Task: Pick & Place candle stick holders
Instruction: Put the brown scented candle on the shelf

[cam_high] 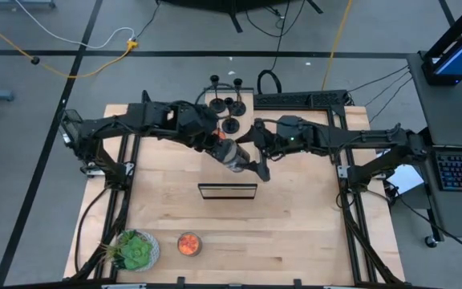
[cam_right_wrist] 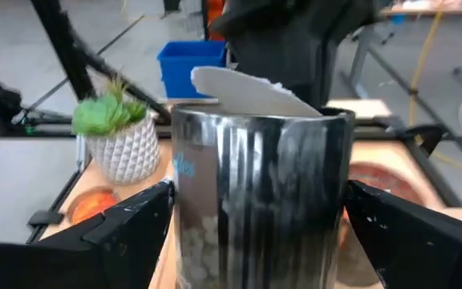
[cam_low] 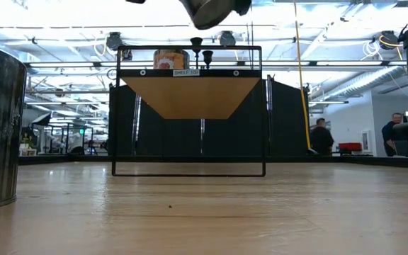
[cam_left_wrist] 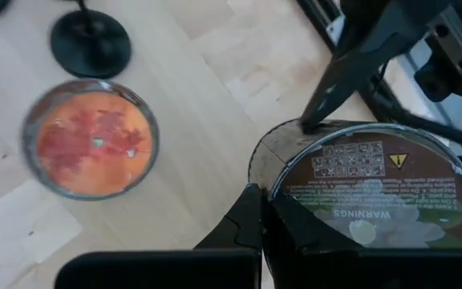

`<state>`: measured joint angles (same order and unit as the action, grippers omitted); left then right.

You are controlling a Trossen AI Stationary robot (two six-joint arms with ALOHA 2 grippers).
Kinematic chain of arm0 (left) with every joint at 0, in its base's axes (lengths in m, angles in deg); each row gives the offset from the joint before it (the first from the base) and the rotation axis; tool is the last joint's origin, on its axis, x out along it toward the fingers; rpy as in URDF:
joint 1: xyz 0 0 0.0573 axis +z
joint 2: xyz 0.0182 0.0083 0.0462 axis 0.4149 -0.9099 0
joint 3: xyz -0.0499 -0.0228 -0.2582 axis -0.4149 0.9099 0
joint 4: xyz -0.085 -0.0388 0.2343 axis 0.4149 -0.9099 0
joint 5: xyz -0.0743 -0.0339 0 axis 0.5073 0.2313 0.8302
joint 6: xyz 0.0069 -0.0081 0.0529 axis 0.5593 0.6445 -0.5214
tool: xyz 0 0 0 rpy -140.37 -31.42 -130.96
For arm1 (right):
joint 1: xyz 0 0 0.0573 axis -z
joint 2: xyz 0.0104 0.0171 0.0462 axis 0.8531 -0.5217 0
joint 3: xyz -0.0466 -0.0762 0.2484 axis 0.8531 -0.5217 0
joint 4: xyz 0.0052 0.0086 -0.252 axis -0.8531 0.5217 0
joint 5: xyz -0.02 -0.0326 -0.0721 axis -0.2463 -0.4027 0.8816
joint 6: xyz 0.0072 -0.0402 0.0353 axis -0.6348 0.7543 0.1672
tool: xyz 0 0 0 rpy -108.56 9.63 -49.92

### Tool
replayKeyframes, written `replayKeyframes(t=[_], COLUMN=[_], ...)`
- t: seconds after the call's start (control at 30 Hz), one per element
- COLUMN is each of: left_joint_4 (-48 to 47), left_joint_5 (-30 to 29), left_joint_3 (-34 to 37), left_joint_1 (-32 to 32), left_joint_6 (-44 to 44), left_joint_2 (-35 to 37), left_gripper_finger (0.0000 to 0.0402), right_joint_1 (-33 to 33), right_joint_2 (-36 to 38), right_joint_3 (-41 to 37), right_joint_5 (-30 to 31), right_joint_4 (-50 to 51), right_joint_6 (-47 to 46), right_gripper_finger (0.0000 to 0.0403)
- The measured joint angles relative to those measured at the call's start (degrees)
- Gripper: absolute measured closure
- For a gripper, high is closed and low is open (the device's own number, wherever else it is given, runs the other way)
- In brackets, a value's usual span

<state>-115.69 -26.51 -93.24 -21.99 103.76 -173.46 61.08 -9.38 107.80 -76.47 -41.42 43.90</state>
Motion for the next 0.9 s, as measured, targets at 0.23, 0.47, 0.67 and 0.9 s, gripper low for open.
replayKeyframes(t=[0.23,0.47,0.67,0.9], left_joint_4=[0.3,0.9,2.1,2.1], left_joint_5=[2.1,1.4,1.2,1.2], left_joint_3=[0.1,0.1,0.1,0.1], left_joint_1=[0.0,0.0,0.0,0.0], left_joint_6=[-1.0,-0.7,-1.1,-1.2], left_joint_2=[-1.8,-1.6,-1.6,-1.5], left_gripper_finger=[0.0401,0.0401,0.0401,0.0401], right_joint_1=[0.0,0.0,0.0,0.0], right_joint_2=[-1.8,-2.0,-2.0,-2.1], right_joint_3=[0.0,0.0,0.0,0.0], right_joint_5=[-0.7,-1.0,-1.8,-3.5], right_joint_4=[1.5,1.1,0.9,-1.1], right_joint_6=[-1.8,-2.9,-3.0,-2.0], right_gripper_finger=[0.0045,0.0045,0.0045,0.0045])
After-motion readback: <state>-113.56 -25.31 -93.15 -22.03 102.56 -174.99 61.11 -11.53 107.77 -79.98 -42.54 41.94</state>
